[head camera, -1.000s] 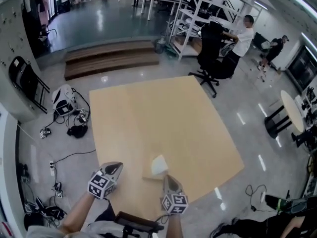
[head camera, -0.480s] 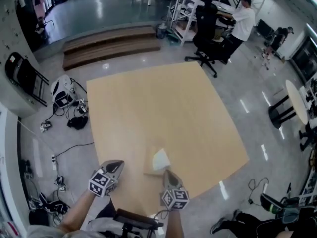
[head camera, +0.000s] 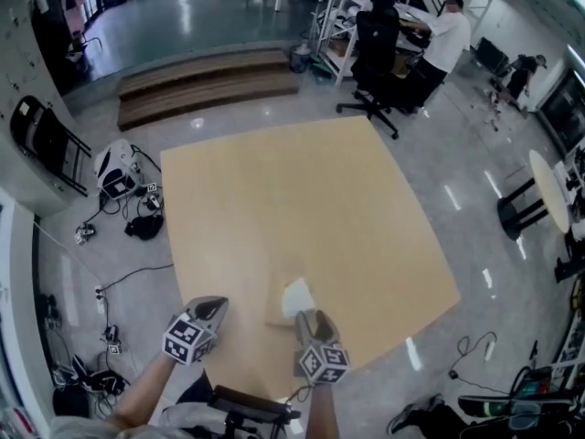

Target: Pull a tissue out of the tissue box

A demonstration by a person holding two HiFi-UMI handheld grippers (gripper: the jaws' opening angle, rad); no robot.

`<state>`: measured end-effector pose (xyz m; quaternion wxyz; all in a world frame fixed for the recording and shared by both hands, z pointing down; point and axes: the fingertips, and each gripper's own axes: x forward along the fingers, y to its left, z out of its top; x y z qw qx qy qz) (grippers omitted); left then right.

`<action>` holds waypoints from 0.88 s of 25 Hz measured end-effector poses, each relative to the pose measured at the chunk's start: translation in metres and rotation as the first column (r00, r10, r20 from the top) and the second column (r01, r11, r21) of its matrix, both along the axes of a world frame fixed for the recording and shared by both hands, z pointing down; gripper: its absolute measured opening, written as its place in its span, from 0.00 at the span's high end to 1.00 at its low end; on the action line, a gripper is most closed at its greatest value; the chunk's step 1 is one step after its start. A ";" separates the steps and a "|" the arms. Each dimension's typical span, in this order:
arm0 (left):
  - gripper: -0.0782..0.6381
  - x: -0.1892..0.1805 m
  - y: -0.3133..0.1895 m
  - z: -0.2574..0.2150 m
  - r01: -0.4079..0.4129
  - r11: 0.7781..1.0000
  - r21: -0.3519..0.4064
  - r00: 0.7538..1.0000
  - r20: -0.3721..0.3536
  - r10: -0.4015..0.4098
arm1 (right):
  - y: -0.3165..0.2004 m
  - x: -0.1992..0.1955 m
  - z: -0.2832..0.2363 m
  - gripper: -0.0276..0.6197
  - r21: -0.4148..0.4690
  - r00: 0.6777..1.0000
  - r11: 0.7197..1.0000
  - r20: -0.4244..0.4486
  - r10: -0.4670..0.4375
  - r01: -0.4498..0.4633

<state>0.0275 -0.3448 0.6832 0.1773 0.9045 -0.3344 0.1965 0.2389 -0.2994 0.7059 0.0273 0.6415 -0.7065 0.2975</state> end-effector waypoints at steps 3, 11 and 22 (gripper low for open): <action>0.88 -0.002 0.000 0.002 0.009 1.000 -0.001 1.000 -0.001 -0.009 | -0.004 0.003 0.007 0.51 -0.013 0.999 1.000 -0.022 0.028 -0.028; 0.88 -0.006 -0.005 0.001 0.016 1.000 -0.009 1.000 0.008 -0.016 | -0.012 0.008 0.016 0.51 -0.062 0.999 0.997 -0.019 0.034 -0.035; 0.88 -0.009 -0.009 0.004 0.037 0.999 -0.024 0.999 0.000 -0.037 | -0.013 0.005 0.024 0.72 -0.103 0.997 0.995 -0.071 -0.011 0.004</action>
